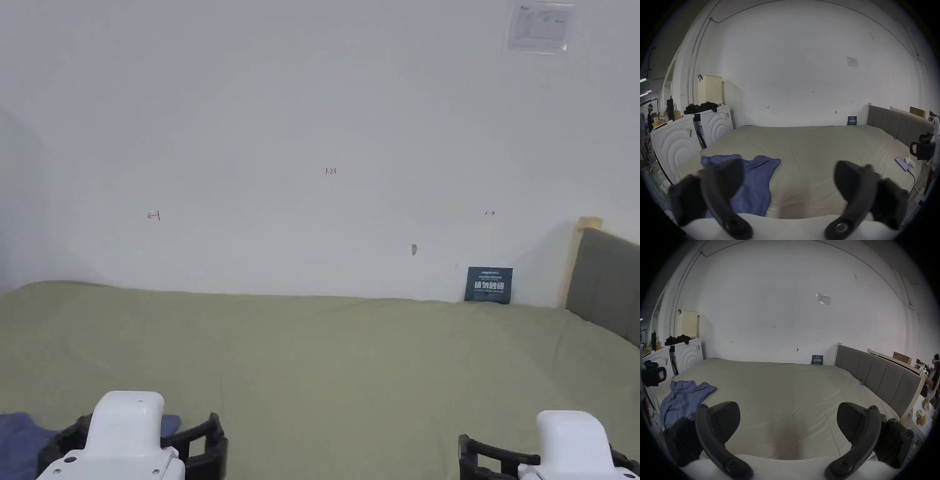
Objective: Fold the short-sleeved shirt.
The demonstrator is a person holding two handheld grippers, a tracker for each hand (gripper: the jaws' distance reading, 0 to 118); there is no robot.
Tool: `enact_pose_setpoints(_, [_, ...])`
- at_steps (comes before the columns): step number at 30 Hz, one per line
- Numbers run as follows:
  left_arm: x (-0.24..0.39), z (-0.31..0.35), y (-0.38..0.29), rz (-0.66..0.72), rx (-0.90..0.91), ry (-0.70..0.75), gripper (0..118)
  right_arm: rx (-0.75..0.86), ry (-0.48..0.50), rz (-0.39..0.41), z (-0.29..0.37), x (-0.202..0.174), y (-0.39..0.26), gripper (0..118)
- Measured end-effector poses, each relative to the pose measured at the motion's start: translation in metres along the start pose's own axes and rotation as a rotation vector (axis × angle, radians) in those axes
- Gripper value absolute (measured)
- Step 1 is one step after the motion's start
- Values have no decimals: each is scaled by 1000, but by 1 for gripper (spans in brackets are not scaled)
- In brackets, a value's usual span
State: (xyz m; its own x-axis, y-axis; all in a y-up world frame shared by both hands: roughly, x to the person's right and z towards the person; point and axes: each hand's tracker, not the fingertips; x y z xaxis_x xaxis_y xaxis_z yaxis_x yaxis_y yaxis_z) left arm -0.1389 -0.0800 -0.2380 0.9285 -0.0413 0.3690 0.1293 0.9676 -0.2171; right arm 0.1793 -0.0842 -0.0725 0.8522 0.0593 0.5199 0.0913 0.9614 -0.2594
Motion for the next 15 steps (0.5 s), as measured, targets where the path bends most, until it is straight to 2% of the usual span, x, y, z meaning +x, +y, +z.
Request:
enact_pose_setpoints(1, [0, 0, 0, 3, 2, 2, 79, -11, 7, -1, 1, 0, 1, 112])
enact_pose_setpoints(2, [1, -2, 0, 3, 0, 2, 21, -10, 8, 2, 4, -1, 1, 83])
enact_pose_setpoints(3, [2, -4, -1, -5, -12, 13, 0, -11, 2, 11, 5, -2, 1, 36])
enact_pose_setpoints(4, [3, -3, -4, -2, 13, 30, 0, -21, -37, 36, 4, -5, -1, 2])
enact_pose_setpoints(5, [1, -1, -7, -2, 5, 13, 0, -1, -44, 38, 6, -5, -5, 2])
enact_pose_setpoints(7, [2, 0, -9, -3, -2, -5, 0, -33, 5, 19, 6, -2, -7, 2])
enact_pose_setpoints(10, [-5, 8, -8, -20, 2, 19, 0, -40, 18, 17, 4, -10, -4, 2])
enact_pose_setpoints(12, [-18, 18, -1, -5, -1, 33, 0, -26, 59, 24, 3, -26, 3, 2])
enact_pose_setpoints(15, [-49, 36, 5, -6, -2, 149, 0, -11, 172, 25, -1, -61, 14, 2])
